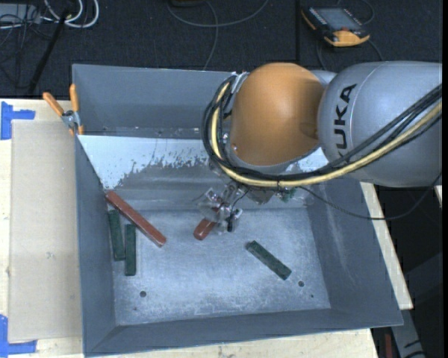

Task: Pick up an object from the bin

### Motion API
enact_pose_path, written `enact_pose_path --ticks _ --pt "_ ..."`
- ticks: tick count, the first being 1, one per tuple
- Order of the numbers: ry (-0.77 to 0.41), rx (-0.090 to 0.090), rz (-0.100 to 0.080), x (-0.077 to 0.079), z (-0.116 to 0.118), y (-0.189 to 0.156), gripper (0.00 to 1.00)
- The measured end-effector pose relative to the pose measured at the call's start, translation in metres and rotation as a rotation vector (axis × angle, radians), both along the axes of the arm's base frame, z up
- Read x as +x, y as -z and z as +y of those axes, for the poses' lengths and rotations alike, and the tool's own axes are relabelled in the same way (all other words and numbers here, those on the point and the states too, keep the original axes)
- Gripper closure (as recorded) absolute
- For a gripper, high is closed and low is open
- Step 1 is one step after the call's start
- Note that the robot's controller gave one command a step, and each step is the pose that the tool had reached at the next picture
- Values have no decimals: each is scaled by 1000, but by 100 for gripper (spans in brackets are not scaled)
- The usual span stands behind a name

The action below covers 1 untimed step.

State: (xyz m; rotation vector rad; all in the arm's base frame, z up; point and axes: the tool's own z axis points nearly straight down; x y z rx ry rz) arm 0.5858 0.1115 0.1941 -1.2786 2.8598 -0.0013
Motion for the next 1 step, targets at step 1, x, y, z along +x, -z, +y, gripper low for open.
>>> enact_pose_path --ticks 1 --pt "-243 -3 5 -11 -21 -32 100"
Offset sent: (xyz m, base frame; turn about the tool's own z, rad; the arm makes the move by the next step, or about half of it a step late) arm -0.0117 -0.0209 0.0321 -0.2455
